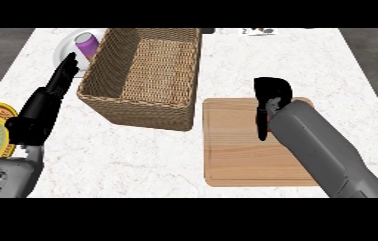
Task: Pick the bell pepper from the cutting board and place it in the basket
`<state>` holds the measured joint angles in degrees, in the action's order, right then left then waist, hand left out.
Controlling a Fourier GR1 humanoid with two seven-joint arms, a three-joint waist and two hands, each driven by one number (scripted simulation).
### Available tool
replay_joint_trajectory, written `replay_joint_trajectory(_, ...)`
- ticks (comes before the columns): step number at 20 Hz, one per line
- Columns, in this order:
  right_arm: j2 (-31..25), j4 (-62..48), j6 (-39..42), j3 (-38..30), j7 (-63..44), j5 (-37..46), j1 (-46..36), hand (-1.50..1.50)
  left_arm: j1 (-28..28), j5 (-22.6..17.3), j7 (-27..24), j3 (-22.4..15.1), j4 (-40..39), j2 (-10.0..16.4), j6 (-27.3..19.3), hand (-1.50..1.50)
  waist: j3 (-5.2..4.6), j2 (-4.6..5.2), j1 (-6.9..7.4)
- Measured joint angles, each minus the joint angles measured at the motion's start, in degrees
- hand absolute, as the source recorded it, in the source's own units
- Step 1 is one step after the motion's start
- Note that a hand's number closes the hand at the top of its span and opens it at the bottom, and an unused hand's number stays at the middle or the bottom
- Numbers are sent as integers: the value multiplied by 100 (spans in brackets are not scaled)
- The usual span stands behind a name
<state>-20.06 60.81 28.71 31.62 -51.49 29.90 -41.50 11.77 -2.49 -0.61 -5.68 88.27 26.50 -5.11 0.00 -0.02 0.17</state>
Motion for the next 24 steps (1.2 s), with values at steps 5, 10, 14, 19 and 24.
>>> replay_joint_trajectory(5,192,30,-67,-202,88,405,324,-150,48,79,19,199,-52,-102,189,0,-1,0,-4)
replay_joint_trajectory(10,195,-114,-82,-423,336,742,534,-150,57,232,36,335,-29,-195,291,0,-1,2,-5)
replay_joint_trajectory(14,347,-59,-49,-608,281,1008,686,-150,59,363,-48,427,-111,-331,386,0,0,2,-8)
replay_joint_trajectory(19,491,-81,12,-842,340,1331,811,-150,25,471,116,549,50,-440,532,0,0,1,0)
replay_joint_trajectory(24,636,-552,-299,-1095,683,1613,794,150,142,554,45,657,-130,-539,681,0,-10,-8,11)
